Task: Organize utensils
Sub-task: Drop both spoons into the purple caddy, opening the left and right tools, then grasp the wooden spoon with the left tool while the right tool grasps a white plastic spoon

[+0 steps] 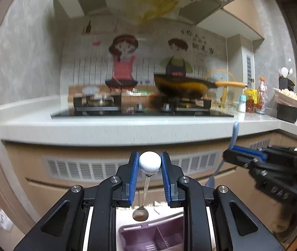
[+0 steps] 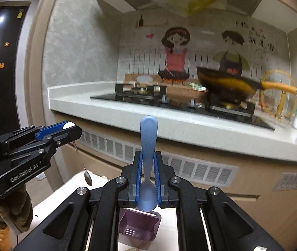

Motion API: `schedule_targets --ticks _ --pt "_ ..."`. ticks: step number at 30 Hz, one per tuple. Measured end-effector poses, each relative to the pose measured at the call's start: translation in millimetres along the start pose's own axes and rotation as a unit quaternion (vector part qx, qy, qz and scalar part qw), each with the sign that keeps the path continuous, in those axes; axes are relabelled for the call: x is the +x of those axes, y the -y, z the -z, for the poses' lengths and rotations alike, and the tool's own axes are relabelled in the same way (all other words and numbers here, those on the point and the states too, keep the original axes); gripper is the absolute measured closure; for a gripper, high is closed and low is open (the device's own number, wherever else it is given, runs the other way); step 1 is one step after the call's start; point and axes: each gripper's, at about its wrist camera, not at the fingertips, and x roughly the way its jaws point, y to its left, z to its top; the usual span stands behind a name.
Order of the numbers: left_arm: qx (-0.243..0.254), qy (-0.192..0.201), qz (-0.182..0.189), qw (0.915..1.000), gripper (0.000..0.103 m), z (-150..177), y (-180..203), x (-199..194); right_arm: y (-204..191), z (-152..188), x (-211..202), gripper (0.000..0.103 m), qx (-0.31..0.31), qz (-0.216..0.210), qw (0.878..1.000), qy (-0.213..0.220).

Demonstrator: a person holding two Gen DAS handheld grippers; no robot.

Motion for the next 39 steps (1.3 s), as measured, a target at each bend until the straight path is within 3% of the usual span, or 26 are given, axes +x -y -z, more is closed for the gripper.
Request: schedule_targets --ticks 5,9,16,18,20,22,24,25,26,28,34,39 --pt "-0.017 -0.063 0.007 0.9979 0.081 49.3 -7.5 41.7 1.7 46.4 54.9 0.092 0.006 -0.004 0.998 -0.064" --pt "-0.051 -0.124 0.019 0.9908 0.081 94.5 -22.0 73.8 1.5 91.6 95.8 0.092 0.021 -0.019 0.992 -0.125" --pt "-0.069 -0.186 0.023 0.9798 0.078 148.7 -25.7 102.1 -0.8 142.7 122.3 0.092 0.03 -0.042 0.982 -0.18" --pt "-0.073 -0.187 0.027 0.9794 0.065 154.0 -26.9 101.9 -0.2 149.9 123.5 0.08 0.033 -0.049 0.981 -0.185" --pt "-0.075 -0.177 0.027 0.9809 0.055 152.8 -29.3 95.5 0.7 153.2 118.0 0.054 0.027 -0.041 0.983 -0.178" --pt "-0.07 -0.165 0.021 0.9835 0.052 151.5 -31.2 86.6 -2.3 150.9 109.3 0.05 0.007 -0.018 0.987 -0.157" --pt "-0.067 -0.155 0.017 0.9854 0.038 149.0 -33.1 74.6 -6.4 148.9 98.0 0.049 -0.012 -0.005 0.989 -0.144" --pt "-0.066 -0.15 0.017 0.9864 0.033 148.3 -34.4 66.6 -7.6 149.7 90.0 0.042 -0.017 -0.001 0.99 -0.138" --pt "-0.065 -0.143 0.017 0.9874 0.027 147.9 -36.0 57.7 -8.7 151.3 82.3 0.028 -0.02 0.003 0.991 -0.133" --pt "-0.055 -0.137 0.01 0.9889 0.026 153.2 -35.8 40.6 -13.4 155.7 64.9 0.008 -0.031 0.015 0.992 -0.12" --pt "-0.037 -0.173 0.003 0.9842 0.017 182.0 -37.3 5.7 -33.9 188.7 33.3 0.002 -0.073 0.033 0.987 -0.136" --pt "-0.03 -0.201 -0.016 0.979 0.017 212.8 -41.5 -24.1 -44.6 227.8 27.1 0.002 -0.076 0.033 0.975 -0.207"
